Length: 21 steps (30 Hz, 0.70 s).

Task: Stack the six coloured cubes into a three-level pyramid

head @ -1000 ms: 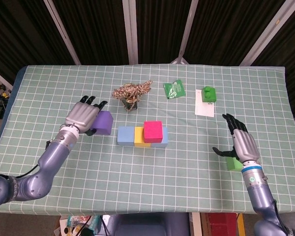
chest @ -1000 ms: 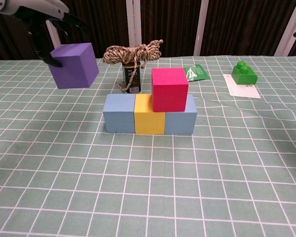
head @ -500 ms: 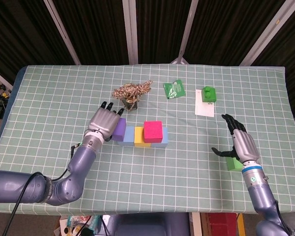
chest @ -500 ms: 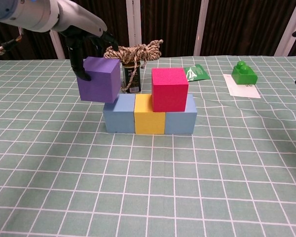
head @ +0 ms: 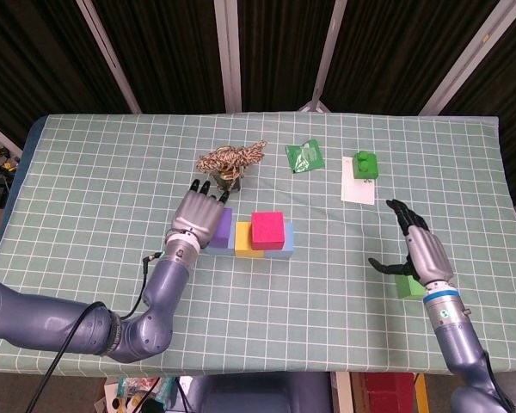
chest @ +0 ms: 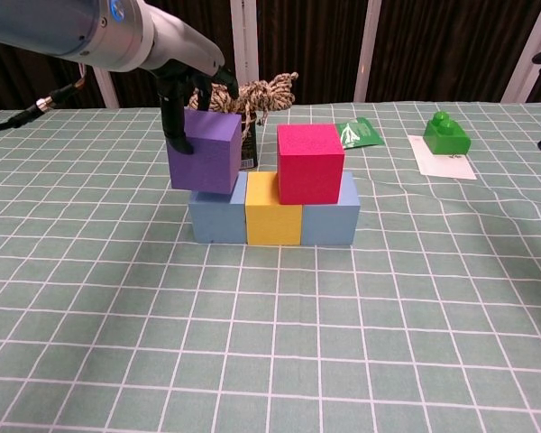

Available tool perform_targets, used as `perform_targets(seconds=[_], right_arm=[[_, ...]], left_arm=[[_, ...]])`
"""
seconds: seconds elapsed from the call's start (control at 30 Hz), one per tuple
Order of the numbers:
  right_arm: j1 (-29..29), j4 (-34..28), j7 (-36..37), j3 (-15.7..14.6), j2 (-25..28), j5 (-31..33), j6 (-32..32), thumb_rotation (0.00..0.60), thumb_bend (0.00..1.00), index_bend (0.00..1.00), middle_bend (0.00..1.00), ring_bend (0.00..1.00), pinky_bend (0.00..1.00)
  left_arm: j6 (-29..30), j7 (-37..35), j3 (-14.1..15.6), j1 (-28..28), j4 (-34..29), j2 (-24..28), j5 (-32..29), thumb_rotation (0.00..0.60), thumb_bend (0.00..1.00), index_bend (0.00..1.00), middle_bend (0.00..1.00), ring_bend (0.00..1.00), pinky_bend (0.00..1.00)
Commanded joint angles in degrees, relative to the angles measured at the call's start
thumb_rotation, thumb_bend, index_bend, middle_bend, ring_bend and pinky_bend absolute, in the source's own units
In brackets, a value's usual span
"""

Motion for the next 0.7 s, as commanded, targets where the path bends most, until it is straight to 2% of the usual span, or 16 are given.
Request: perform_targets(seconds=[0.03, 0.7], right_arm=[[-0.08, -0.01, 0.33, 0.12, 0.16, -0.05, -0.06, 0.600, 0.22, 0.00, 0.00, 0.00, 0.00], [-0.44, -0.69, 2.00, 0.52, 0.96, -0.81, -0.62, 0.600, 0.22, 0.00, 0.00, 0.00, 0.00]], left_arm=[[0.48, 0.31, -0.32, -0.34, 0.47, -0.75, -0.40, 0.600, 0.41, 0.00, 0.33, 0.00, 0.00], [1.69, 2.23, -2.02, -2.01, 3.79, -4.60, -1.01, 0.600, 0.41, 0.00, 0.32, 0.00, 0.00]])
